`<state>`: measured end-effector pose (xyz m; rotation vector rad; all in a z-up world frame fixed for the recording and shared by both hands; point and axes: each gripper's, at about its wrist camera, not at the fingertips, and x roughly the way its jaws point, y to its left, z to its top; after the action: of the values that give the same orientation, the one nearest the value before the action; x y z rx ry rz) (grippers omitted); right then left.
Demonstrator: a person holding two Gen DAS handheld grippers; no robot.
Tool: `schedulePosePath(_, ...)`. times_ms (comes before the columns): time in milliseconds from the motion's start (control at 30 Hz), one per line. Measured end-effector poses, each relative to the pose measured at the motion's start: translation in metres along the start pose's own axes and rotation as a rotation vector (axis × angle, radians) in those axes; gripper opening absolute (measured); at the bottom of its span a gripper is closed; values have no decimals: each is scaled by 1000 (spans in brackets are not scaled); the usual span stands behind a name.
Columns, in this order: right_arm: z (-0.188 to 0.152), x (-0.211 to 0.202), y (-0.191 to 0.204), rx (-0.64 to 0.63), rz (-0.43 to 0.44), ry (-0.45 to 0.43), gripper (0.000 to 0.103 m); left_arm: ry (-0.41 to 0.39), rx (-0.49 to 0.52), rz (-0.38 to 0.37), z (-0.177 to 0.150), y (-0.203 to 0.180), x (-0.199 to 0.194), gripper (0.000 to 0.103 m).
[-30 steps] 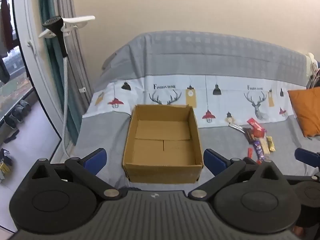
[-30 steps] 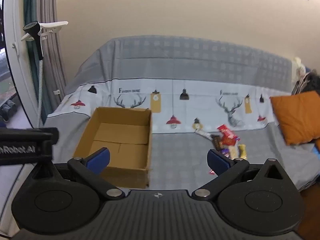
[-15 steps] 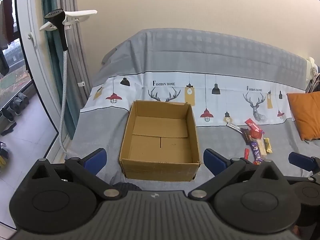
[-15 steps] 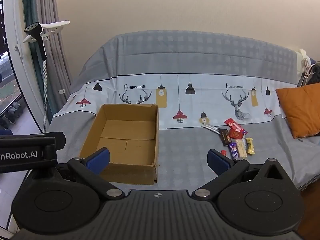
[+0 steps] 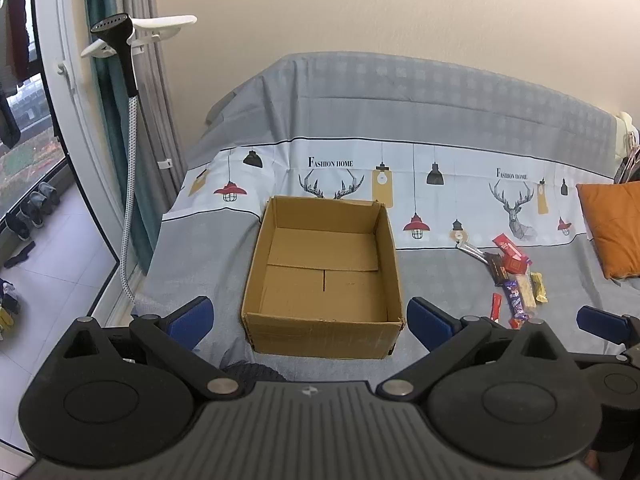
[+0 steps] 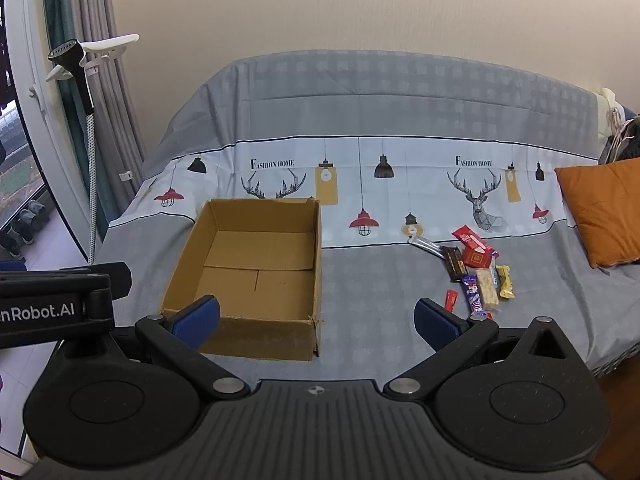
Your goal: Organize snacks
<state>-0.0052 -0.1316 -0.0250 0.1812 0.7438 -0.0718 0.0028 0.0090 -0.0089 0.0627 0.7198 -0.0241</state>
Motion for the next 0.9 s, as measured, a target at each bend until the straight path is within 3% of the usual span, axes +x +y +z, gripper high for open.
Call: schedulePosePath(900,-5,4,-9,25,1,25,103,5,25,6,-2,-15,3,103)
